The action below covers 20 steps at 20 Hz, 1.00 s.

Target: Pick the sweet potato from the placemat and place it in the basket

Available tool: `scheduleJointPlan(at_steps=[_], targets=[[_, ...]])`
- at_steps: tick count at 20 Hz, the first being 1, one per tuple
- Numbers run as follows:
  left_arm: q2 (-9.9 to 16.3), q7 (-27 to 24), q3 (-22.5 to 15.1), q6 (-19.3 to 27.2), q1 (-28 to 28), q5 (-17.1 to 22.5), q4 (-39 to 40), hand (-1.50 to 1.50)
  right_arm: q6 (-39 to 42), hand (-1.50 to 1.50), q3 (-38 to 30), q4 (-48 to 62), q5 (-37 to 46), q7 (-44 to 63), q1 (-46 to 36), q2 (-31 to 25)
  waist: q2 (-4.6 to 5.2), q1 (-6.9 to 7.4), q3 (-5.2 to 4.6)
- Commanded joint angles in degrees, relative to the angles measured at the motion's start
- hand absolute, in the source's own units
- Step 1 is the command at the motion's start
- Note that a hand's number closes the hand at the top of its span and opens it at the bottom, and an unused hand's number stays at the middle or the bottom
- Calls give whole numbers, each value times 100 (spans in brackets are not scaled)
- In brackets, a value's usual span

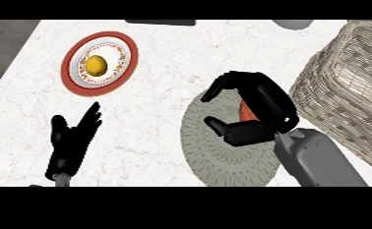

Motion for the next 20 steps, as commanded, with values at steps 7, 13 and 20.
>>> scheduleJointPlan(at_steps=[7, 13, 20], targets=[[84, -99, 166, -209, 516, 130, 362, 0, -934, -150, 835, 397, 2765, 1097, -1108, -679, -138, -341, -41], [97, -98, 143, -187, 724, 78, 177, 0, 401, -150, 396, 109, 2845, 2217, -2073, -2175, -127, -379, -23], [17, -139, 147, -187, 688, -24, 326, 0, 2743, -150, -154, 28, 1523, 2932, -3033, -3264, -108, -401, -22]])
